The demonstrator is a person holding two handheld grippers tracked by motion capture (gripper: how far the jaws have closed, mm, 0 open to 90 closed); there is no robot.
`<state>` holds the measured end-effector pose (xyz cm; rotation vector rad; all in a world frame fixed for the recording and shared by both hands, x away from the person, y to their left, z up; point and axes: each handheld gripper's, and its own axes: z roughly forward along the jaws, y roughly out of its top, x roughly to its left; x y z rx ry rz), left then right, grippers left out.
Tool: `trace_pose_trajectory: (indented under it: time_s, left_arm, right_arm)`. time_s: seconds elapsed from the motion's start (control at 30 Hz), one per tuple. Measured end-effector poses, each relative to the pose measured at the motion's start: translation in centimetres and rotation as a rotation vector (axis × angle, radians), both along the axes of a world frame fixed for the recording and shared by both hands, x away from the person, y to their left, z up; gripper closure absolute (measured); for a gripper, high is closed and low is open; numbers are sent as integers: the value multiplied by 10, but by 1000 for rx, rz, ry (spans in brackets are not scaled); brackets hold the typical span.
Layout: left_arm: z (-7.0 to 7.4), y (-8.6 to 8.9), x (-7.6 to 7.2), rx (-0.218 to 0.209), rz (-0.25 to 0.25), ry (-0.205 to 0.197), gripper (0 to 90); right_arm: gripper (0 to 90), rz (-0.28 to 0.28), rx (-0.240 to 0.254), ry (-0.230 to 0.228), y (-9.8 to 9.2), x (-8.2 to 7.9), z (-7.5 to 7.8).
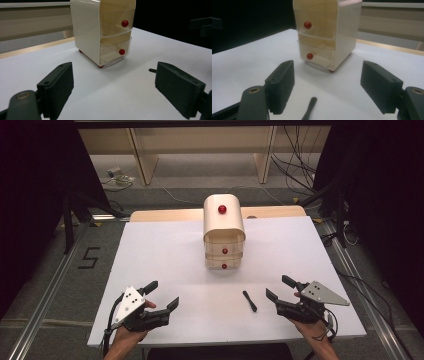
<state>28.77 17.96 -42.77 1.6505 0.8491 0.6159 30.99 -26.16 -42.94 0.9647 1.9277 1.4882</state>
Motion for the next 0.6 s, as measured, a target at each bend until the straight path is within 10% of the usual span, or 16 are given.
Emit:
trace_pose_trajectory:
  time_s: [0.6]
  left_arm:
    - [0,0,0,-4,2,-5,151]
  right_arm:
    - [285,-4,22,-36,9,3,9]
